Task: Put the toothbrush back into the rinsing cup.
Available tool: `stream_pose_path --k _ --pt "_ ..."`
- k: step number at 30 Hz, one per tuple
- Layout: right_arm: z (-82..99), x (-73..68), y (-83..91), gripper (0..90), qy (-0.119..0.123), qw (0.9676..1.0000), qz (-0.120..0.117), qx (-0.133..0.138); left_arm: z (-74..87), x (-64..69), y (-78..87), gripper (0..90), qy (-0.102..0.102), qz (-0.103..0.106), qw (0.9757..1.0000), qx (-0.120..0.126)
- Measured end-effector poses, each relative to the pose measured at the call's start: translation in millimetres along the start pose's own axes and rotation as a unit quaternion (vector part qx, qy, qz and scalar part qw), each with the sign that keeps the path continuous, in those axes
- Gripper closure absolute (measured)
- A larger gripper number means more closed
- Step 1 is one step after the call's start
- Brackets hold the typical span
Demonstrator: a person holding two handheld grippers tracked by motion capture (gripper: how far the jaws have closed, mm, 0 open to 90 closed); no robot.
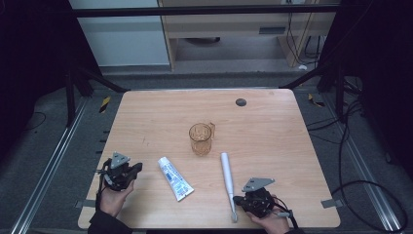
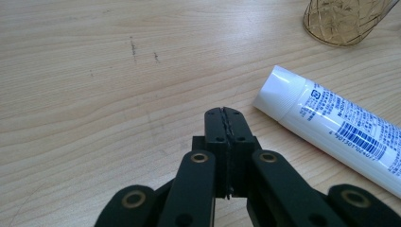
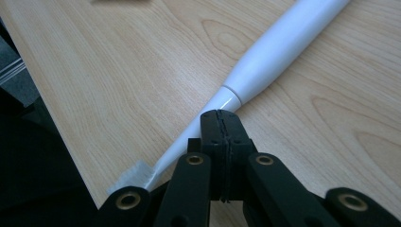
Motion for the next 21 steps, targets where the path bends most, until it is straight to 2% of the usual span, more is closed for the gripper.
stream_pose_path --k 21 --pt "-4.1 -17.6 -16.4 90.0 0.015 0.9997 -0.017 -0.013 0.3 -0.9 -0.2 89.8 0.0 0.0 1.0 -0.001"
Point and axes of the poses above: each handheld gripper's, and its own axes: y roughly backward along the jaws, z roughly out of its underside, x roughly to its right, the point moved 9 cm from there along -y, roughly forward along the jaws, and after that the axes turned 13 degrees about -y, right-handed, at the moved point
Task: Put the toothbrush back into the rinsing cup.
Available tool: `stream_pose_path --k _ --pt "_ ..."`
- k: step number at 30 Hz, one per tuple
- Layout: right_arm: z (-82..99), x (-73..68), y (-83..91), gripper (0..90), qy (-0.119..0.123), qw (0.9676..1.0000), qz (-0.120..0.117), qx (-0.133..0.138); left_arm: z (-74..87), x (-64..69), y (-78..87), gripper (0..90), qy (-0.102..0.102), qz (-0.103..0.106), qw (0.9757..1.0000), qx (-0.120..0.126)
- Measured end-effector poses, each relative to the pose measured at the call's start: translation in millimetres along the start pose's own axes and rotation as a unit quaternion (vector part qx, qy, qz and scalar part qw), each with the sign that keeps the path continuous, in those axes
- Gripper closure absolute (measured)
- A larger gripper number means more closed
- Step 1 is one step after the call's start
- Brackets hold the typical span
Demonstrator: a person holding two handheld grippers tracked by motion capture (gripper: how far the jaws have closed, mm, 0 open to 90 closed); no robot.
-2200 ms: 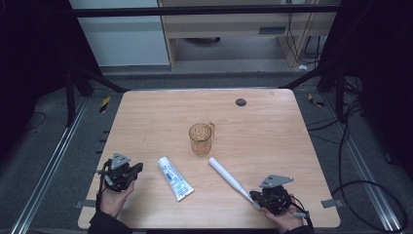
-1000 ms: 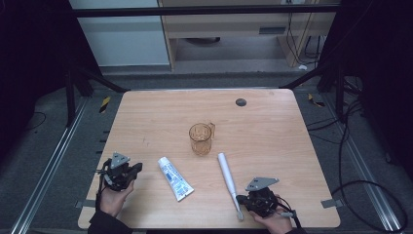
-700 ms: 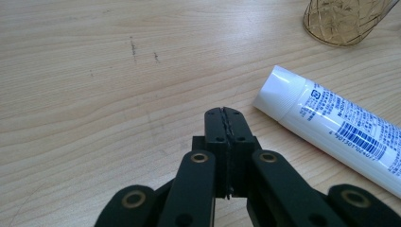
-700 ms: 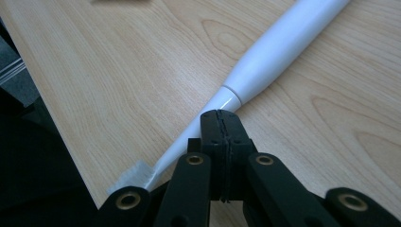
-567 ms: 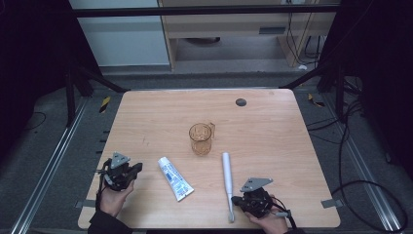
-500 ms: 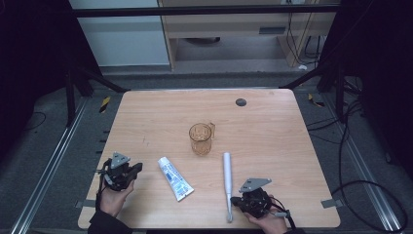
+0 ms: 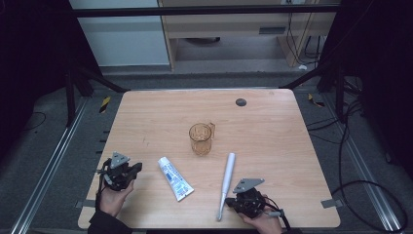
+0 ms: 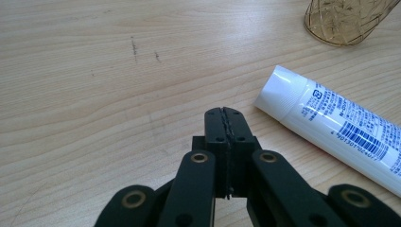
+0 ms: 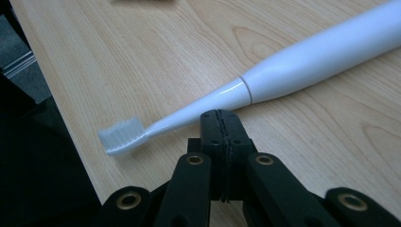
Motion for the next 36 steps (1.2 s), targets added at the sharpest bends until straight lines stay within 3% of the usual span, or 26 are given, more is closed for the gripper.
stream_pose_path --k 9,13,17,20,24,30,36 --pt "-7.2 3.4 8.6 90.0 -0.001 0.9998 -0.001 0.018 0.7 -0.6 -0.7 89.7 -0.001 -0.001 1.0 -0.001" --pt "-23.0 17.3 21.5 90.0 -0.014 0.9982 0.013 0.057 -0.2 0.0 -2.5 89.6 -0.004 -0.002 1.0 -0.001" --pt "-42.1 36.0 34.4 90.0 -0.029 0.994 0.032 0.101 -0.4 0.4 -4.4 89.7 -0.006 -0.002 1.0 -0.003" --pt "-53.0 49.3 37.8 90.0 -0.039 0.9912 0.047 0.118 -0.7 -0.1 -4.3 89.6 -0.005 -0.004 1.0 -0.002" --pt "-68.2 66.8 35.4 90.0 -0.053 0.988 0.065 0.13 0.0 -1.2 -4.7 89.7 -0.003 -0.005 1.0 -0.003" --pt "-87.8 83.4 24.2 90.0 -0.075 0.9843 0.07 0.144 -0.1 -2.6 -4.2 89.7 -0.004 -0.008 1.0 0.0" --pt "-100.1 93.7 8.1 90.0 -0.083 0.9836 0.073 0.143 -1.6 -4.8 -1.7 89.7 -0.004 -0.014 0.9999 0.008"
Point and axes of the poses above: each handheld gripper's, and its own axes: y roughly backward along the jaws, z roughly out of its underside, x roughly to its right, the point moved 9 cm from there along -y, roughly forward along the jaws, and after that the axes turned 13 degrees about -y, right-handed, at the moved point
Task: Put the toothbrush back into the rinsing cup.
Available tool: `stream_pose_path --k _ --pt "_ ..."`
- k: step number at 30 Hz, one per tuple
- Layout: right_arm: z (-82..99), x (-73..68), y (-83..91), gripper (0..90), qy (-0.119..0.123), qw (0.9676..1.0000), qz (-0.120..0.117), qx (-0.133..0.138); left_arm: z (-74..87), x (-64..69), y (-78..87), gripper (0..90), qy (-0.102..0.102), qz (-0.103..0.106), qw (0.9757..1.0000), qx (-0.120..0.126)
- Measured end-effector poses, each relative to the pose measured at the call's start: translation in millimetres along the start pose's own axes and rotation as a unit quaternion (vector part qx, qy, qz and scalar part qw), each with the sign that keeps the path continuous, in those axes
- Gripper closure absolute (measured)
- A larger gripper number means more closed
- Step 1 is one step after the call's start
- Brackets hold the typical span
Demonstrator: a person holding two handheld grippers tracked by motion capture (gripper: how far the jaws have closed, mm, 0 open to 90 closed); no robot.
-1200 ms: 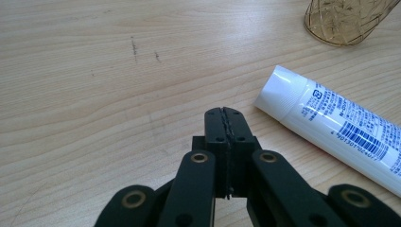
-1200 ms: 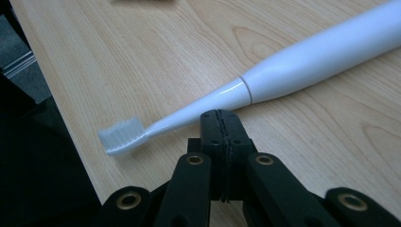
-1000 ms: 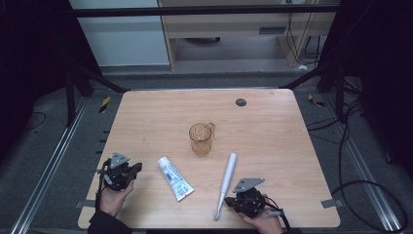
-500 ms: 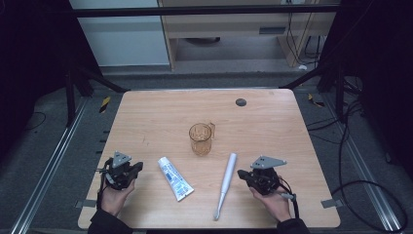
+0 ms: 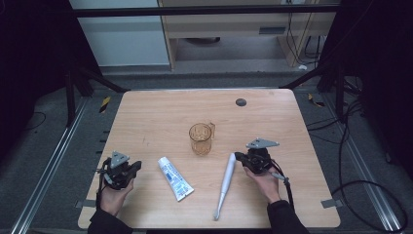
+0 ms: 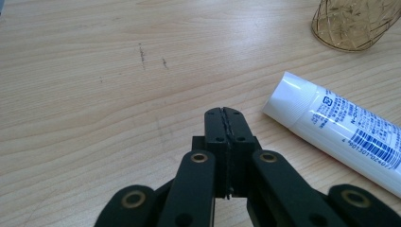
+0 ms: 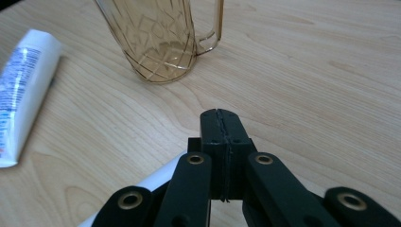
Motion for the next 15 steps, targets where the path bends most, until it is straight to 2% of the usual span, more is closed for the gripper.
stream_pose_path --k 2,9,15 --pt "-0.9 0.8 -7.0 90.0 0.005 1.0 0.007 -0.004 0.2 -0.1 0.1 89.7 -0.001 0.0 1.0 -0.001" --pt "-3.9 -0.1 -27.4 90.0 0.011 0.9999 0.005 -0.01 0.6 -0.2 0.0 89.7 -0.002 0.001 1.0 -0.002" --pt "1.3 1.2 -34.7 90.0 0.02 0.9995 0.007 -0.023 0.5 0.1 -0.3 89.7 -0.002 0.002 1.0 -0.002"
Point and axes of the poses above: each handheld gripper's, and its own axes: y roughly backward along the jaws, z roughly out of its underside, x roughly to its right, the point moved 9 cm from there along -y, roughly forward along the jaws, and after that the axes turned 13 degrees about -y, right-handed, at the moved point
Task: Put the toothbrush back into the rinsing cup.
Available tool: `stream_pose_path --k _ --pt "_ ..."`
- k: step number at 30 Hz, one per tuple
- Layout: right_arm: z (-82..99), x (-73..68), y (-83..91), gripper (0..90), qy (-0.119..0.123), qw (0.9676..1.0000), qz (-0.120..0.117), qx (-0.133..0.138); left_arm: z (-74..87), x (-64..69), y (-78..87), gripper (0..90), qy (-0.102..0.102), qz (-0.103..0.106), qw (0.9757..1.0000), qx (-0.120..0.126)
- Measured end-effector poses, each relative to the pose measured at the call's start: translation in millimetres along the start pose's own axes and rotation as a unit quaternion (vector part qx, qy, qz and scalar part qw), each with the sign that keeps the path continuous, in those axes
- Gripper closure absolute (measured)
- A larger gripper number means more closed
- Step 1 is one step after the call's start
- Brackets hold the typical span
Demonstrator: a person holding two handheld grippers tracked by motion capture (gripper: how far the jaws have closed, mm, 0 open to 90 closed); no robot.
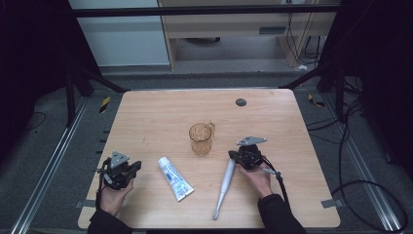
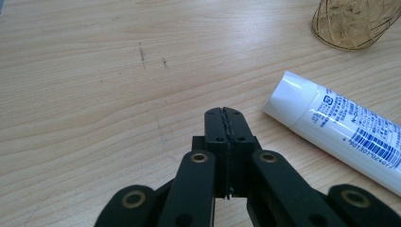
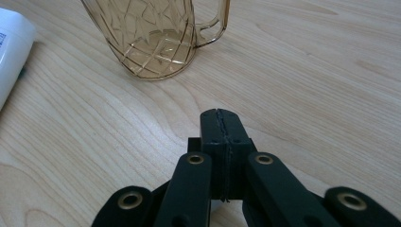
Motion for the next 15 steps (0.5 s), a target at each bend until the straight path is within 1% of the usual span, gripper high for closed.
stream_pose_path --k 3,4,7,9,11,12,13,15 --pt "2.5 -0.8 -3.0 90.0 0.002 1.0 0.0 -0.007 -0.1 0.2 0.0 89.7 -0.001 0.0 1.0 0.0" --pt "3.3 -0.4 -4.2 90.0 0.007 0.9999 0.004 -0.01 -0.1 0.3 -0.2 89.7 0.0 0.0 1.0 0.0" --pt "6.4 0.7 -6.0 90.0 0.009 0.9997 0.009 -0.018 -0.1 0.4 -0.1 89.7 0.0 0.0 1.0 0.0" --pt "7.2 2.2 -5.1 90.0 0.013 0.9996 0.012 -0.021 0.0 0.2 -0.2 89.8 0.0 0.0 1.0 0.0" --pt "8.0 3.2 -3.2 90.0 0.009 0.9996 0.015 -0.023 0.1 0.4 -0.3 89.8 0.0 0.001 1.0 0.0" --pt "8.4 4.5 -2.4 90.0 0.013 0.9995 0.018 -0.023 0.1 0.5 -0.2 89.8 0.0 0.001 1.0 0.0" --pt "9.3 5.1 -1.4 90.0 0.01 0.9995 0.02 -0.024 0.0 0.5 0.1 89.8 -0.001 0.001 1.0 0.0" --pt "11.0 7.2 1.0 90.0 0.012 0.9993 0.024 -0.026 -0.2 0.4 0.2 89.7 0.0 0.001 1.0 0.001"
Point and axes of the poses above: each handheld gripper's, and its own axes: y roughly backward along the jaws, z roughly out of its underside, x roughly to its right, the point moved 9 cm from there along -y, roughly forward along the jaws, and after that the axes turned 13 degrees about -y, right-handed, at the moved point
